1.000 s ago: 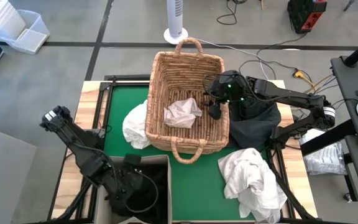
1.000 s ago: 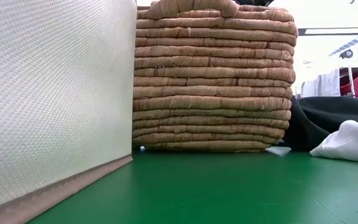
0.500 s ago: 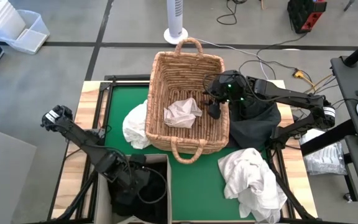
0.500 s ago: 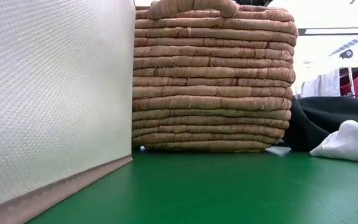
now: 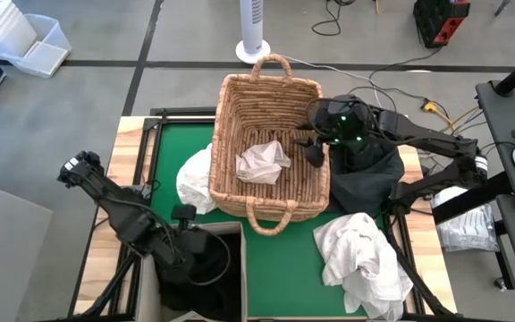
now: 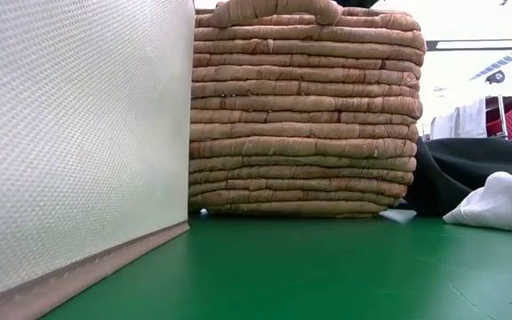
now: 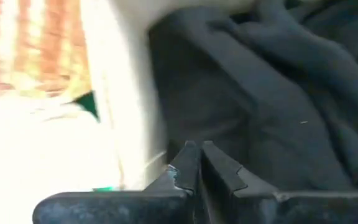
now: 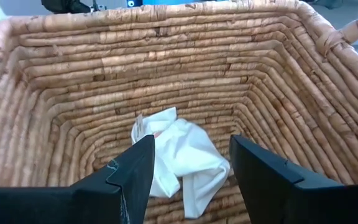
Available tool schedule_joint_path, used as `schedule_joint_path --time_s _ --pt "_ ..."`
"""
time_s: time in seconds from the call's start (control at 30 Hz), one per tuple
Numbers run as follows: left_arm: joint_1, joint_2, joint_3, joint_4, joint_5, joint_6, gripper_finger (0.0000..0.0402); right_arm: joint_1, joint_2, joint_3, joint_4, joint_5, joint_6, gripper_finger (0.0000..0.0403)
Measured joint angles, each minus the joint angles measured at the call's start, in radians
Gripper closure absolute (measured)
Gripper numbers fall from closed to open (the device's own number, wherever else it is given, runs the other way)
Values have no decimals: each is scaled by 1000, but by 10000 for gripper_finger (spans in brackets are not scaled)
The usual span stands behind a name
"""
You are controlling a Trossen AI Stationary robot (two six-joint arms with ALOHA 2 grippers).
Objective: Sort clothes
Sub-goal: Put the bottom white shirt into the brown laundry bin
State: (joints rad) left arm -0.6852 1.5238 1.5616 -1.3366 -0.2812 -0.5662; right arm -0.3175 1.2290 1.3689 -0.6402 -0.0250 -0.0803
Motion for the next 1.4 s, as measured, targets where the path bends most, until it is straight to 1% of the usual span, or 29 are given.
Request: schedule_joint_path --time_s 0.17,0.3,0.37,0.57,0.6,0.67,0.8,0.9,1.03,1.17,1.3,1.4 --pt "-15 -1 69 -65 -105 21 401 22 -59 0 -66 0 1 215" --pt "-36 -1 134 -90 -203 72 401 53 -109 0 -151 0 8 225" --pt "-51 -1 163 -110 -285 108 401 73 -131 0 -208 -1 22 230" --pt "-94 -4 201 -174 -631 164 401 157 -188 -10 -338 -1 97 239" --pt "-96 -6 199 -183 -676 165 401 172 -195 -15 -350 -1 113 240" --pt "-96 -10 195 -208 -726 165 401 203 -207 -23 -374 -1 139 241" --pt "-96 -18 191 -235 -735 165 401 269 -224 -41 -432 -1 168 240" --pt "-97 -30 185 -235 -772 163 401 323 -227 -61 -491 -1 197 237" --pt "-96 -50 181 -235 -784 152 401 420 -222 -92 -606 -7 259 234" --pt "-96 -72 180 -235 -786 112 401 548 -220 -135 -649 -38 392 236" --pt "-96 -83 178 -235 -786 101 401 706 -211 -184 -646 -30 547 232" --pt "-96 -85 178 -235 -792 103 401 824 -190 -230 -642 -26 665 222"
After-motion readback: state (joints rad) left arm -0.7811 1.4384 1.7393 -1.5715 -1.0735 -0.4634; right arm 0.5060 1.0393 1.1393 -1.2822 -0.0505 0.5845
